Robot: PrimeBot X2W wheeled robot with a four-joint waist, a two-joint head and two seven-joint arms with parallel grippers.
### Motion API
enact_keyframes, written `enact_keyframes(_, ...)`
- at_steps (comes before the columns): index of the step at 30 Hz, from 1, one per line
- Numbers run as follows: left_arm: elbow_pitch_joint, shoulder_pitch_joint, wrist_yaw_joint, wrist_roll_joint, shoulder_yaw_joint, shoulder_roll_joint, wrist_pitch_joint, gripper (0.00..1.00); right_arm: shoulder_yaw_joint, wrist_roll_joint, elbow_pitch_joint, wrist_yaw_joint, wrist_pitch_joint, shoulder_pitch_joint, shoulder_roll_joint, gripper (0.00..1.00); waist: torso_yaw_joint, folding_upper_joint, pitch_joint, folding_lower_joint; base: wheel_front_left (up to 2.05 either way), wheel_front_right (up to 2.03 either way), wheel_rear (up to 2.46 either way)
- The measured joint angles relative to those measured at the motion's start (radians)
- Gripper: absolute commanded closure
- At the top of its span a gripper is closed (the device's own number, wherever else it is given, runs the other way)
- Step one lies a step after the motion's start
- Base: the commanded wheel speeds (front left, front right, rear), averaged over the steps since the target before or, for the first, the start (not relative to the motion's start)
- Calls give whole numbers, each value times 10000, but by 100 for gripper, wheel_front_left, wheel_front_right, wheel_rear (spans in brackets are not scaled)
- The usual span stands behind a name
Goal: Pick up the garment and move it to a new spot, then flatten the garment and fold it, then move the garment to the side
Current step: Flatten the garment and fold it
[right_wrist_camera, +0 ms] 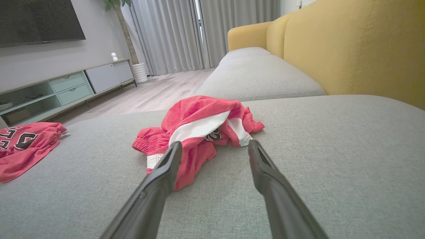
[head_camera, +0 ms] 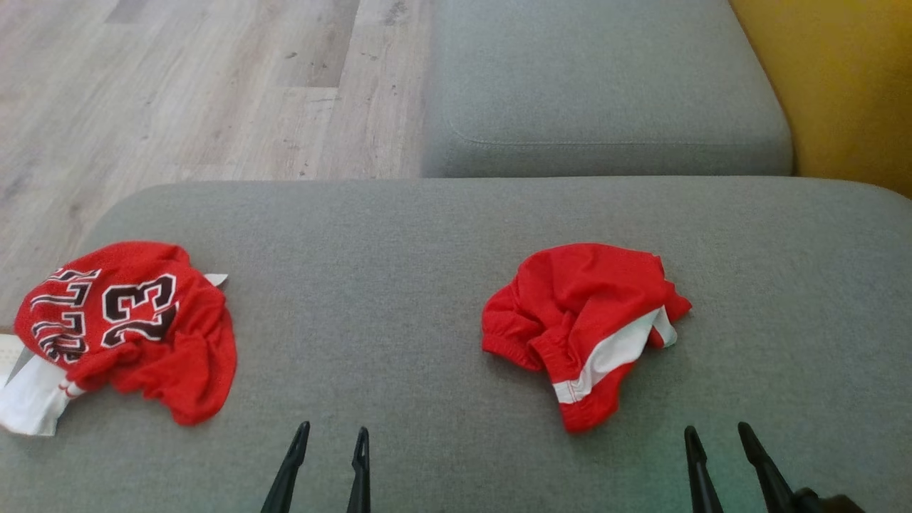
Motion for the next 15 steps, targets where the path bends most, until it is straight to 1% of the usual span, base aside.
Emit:
enact_keyframes(8, 244, -163, -19, -6, -90, -8, 0, 0, 130, -205, -111, 0, 0, -32, 0, 0, -279, 0, 300, 0, 0, 0, 0)
enact_keyframes(11, 525, -357, -153, -128, -217, -8, 0, 0, 180, -326, -121, 0, 0, -50, 0, 0, -381, 0, 482, 0, 0, 0, 0)
enact_keyframes(14, 989, -794, -466, -410, -472, -15, 0, 0, 234, -395, -121, 0, 2, -172, 0, 0, -490, 0, 708, 1, 0, 0, 0)
enact_keyframes(15, 989, -794, -466, -410, -472, -15, 0, 0, 234, -395, -121, 0, 2, -172, 0, 0, -490, 0, 708, 1, 0, 0, 0)
